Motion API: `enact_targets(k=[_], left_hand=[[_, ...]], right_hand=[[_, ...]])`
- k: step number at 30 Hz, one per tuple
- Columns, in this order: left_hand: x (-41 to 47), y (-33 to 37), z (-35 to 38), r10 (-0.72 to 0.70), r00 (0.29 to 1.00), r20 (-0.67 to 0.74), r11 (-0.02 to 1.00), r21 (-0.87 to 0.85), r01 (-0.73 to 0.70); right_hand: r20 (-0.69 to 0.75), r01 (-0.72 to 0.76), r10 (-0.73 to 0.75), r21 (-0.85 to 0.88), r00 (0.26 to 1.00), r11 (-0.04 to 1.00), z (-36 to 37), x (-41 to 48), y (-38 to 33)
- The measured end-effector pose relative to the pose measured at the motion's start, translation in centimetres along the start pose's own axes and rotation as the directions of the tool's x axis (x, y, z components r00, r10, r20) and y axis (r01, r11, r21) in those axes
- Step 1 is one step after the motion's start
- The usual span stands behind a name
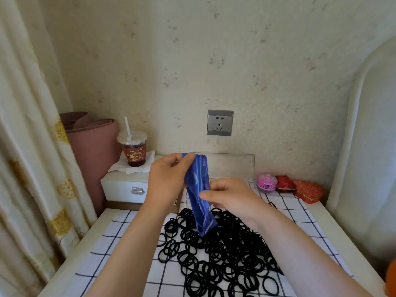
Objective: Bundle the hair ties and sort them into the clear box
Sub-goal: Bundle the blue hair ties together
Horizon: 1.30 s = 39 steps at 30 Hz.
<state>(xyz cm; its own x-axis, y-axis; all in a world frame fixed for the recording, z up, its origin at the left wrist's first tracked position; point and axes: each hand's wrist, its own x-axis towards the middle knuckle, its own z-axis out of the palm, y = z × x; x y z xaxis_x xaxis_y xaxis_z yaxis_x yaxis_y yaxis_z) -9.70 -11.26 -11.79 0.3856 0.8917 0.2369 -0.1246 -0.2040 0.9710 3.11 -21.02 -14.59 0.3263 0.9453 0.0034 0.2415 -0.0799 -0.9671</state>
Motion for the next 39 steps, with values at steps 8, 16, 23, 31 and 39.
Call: enact_targets(k=[8,16,23,31,39], left_hand=[[0.4,-1.6,-1.0,-0.177,0.984,0.037,0.945,-0.272,0.18],[1.0,-3.5,-1.9,-0.344,0.936,-0.078,0.89,-0.346,0.298],[1.1,-3.5,-1.9,-0.333,0.935,-0.125,0.943,-0.065,0.327],[0.0,-1.4,-0.6,0.068,0.995,-0.08,0.995,0.074,-0.062],[-1.2,-1.3,0.7,0.143,0.978,0.148,0.988,0.033,-0.15]], right_hand=[[0.157,-0.106,0.124,-0.117,0.98,0.987,-0.3,0.1,2.0],[0.248,-0.24,0.219,0.055,0.944,0.969,-1.7,-0.5,3.0],[0.296,-0.224,0.27,-0.182,0.916,0.958,-1.8,-1.1,3.4],[0.279,-0.094,0.186,-0.311,0.942,0.946,-2.3,-1.1,2.9],[-0.153,0.167,-0.16,0.031,0.975,0.986,-1.5,-0.2,0.5]])
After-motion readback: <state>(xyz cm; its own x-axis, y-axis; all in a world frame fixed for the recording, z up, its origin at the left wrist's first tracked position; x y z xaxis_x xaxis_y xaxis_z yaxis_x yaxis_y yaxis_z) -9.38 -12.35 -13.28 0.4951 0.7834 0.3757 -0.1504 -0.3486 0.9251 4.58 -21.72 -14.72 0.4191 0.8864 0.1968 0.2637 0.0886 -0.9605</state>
